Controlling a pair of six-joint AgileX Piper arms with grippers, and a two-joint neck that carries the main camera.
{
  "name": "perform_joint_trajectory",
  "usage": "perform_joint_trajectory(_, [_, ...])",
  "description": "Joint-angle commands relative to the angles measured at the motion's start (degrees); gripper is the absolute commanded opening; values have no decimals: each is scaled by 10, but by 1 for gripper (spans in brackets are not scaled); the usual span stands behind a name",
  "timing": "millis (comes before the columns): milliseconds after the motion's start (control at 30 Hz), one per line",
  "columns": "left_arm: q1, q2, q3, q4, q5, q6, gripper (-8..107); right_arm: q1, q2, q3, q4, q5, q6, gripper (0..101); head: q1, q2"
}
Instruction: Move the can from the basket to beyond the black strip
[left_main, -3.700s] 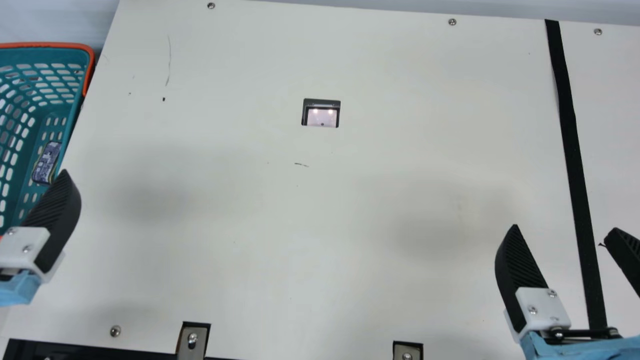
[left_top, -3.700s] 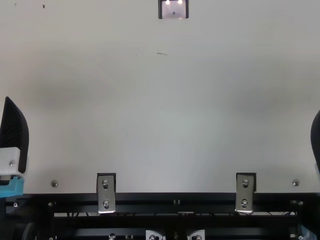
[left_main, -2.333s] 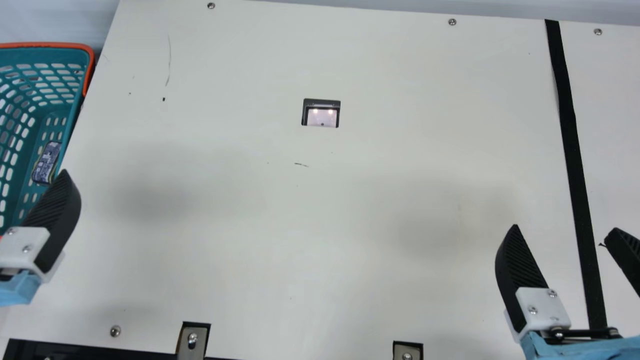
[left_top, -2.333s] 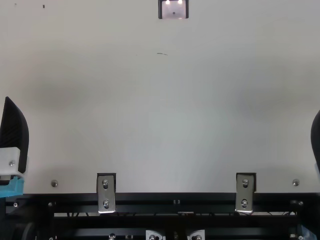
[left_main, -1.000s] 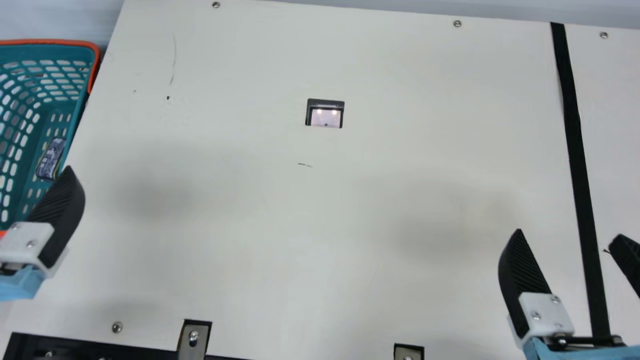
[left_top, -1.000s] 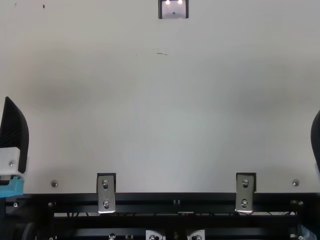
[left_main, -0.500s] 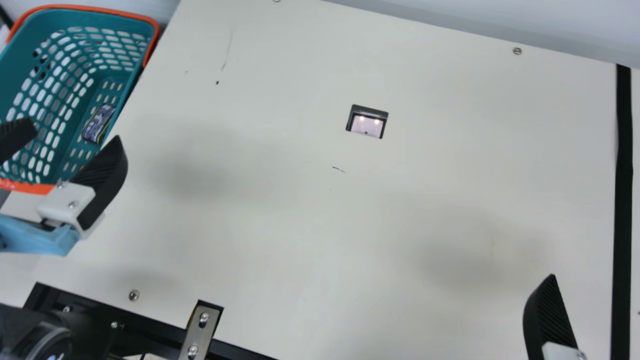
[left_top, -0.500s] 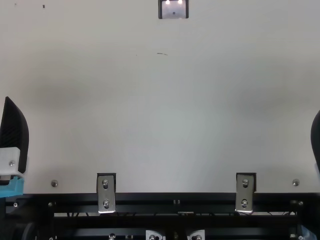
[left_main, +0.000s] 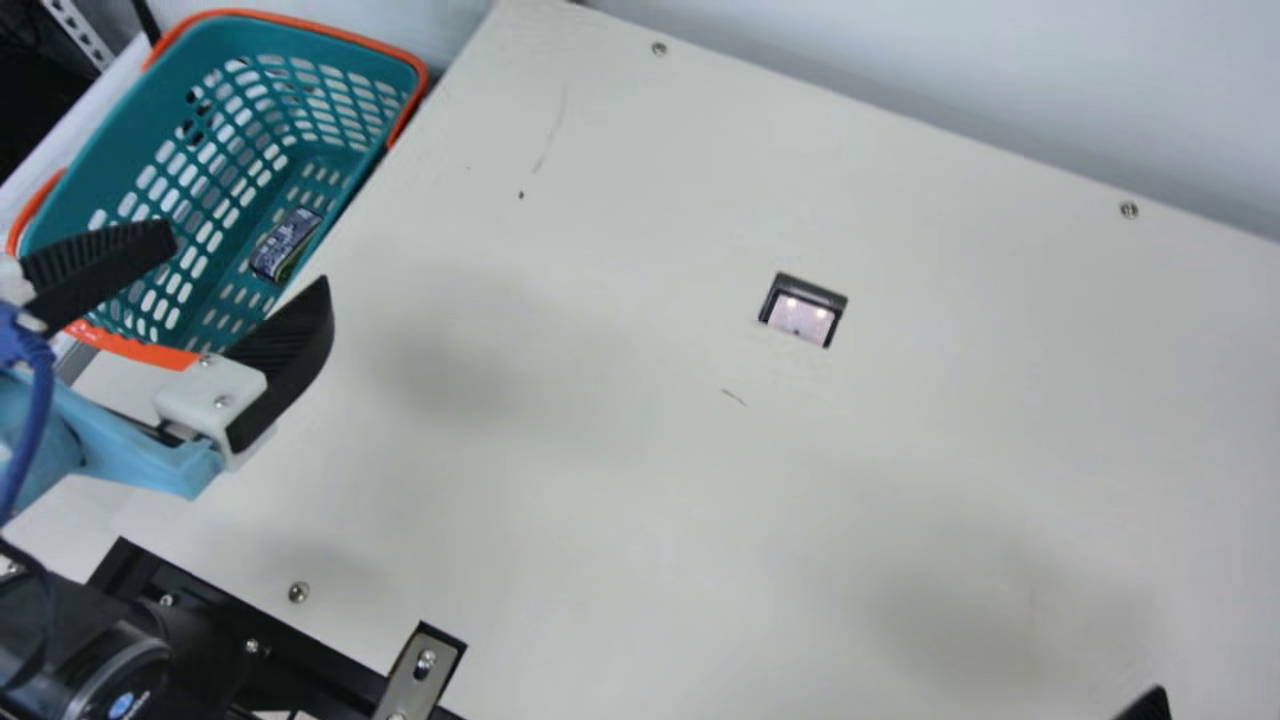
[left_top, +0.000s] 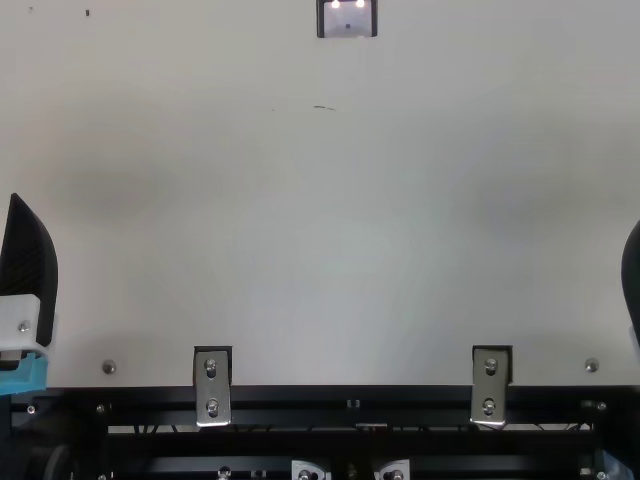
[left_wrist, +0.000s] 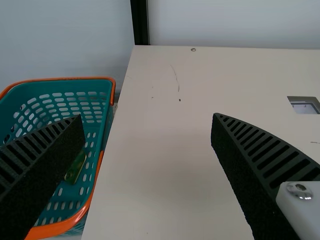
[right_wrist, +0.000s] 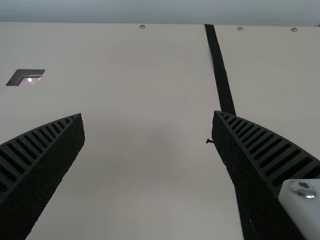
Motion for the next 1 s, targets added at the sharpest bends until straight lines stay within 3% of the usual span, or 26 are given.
perform_joint_trajectory(0, [0, 0, 0, 0, 0, 0, 90, 0, 0, 0, 0, 0, 0, 101, -19, 18])
perform_joint_trajectory(633, [4, 7, -3, -2, -6, 1, 90, 0, 0, 0, 0, 0, 0, 101, -26, 25])
perform_joint_trajectory(967, [30, 97, -61, 31, -51, -43, 90, 0, 0, 0, 0, 0, 0, 101, -26, 25])
